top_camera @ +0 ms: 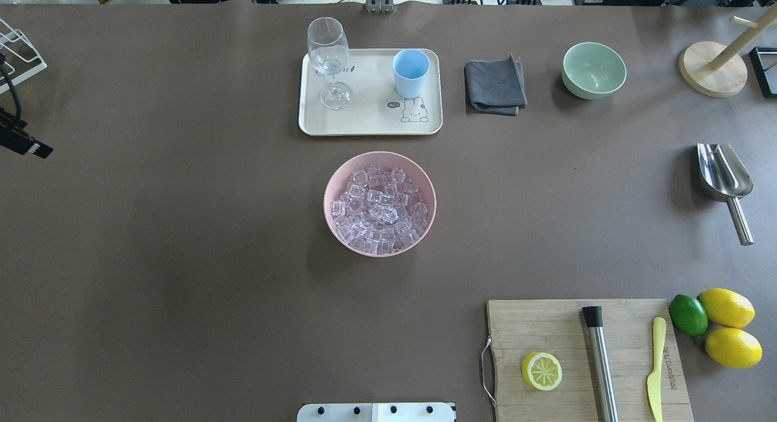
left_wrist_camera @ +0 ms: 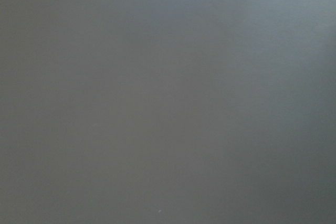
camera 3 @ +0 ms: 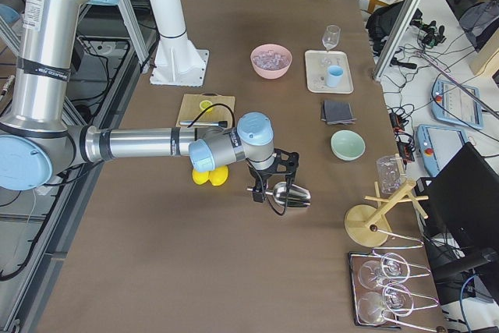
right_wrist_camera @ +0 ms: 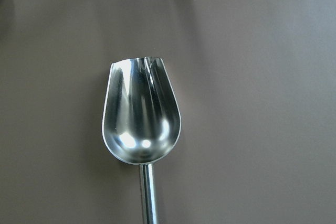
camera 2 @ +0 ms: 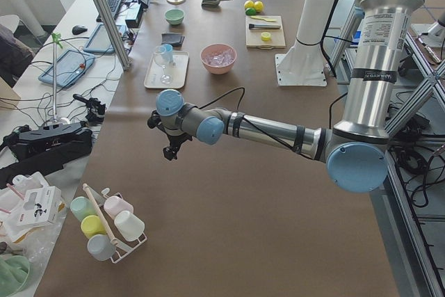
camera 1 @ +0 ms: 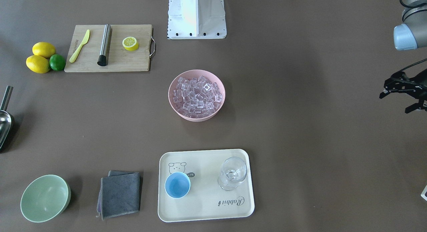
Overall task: Put ice in cup with scoop
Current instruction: 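Move the left gripper to the pink bowl while the right grasps the scoop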
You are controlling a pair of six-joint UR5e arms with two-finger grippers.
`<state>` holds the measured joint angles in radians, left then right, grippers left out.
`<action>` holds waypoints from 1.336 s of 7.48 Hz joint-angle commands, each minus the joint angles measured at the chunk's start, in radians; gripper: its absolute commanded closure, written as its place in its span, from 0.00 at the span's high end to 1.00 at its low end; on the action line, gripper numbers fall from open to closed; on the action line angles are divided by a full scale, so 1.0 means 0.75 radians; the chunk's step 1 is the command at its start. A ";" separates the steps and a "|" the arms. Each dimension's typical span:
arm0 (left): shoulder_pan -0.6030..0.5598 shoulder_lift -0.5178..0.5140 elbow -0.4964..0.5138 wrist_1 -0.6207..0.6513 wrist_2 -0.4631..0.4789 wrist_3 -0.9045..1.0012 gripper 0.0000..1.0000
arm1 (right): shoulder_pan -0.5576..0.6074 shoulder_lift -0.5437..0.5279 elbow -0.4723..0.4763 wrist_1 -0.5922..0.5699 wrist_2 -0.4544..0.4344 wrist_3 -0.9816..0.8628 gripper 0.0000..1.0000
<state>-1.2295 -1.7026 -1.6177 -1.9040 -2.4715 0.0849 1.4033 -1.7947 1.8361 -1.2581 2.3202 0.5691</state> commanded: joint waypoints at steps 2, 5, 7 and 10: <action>0.238 -0.122 -0.005 -0.092 -0.018 -0.009 0.99 | -0.224 -0.024 -0.022 0.249 -0.109 0.308 0.99; 0.340 -0.153 -0.060 -0.090 0.051 -0.019 0.99 | -0.355 -0.039 -0.147 0.475 -0.213 0.401 0.99; 0.450 -0.141 -0.123 -0.187 0.135 -0.009 0.99 | -0.406 -0.039 -0.162 0.477 -0.224 0.397 0.98; 0.559 -0.149 -0.113 -0.357 0.235 -0.003 0.99 | -0.437 -0.057 -0.166 0.475 -0.224 0.387 0.88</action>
<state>-0.8581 -1.8139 -1.7069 -2.0955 -2.3351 0.0814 1.0870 -1.8324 1.7145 -0.9021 2.1539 0.8630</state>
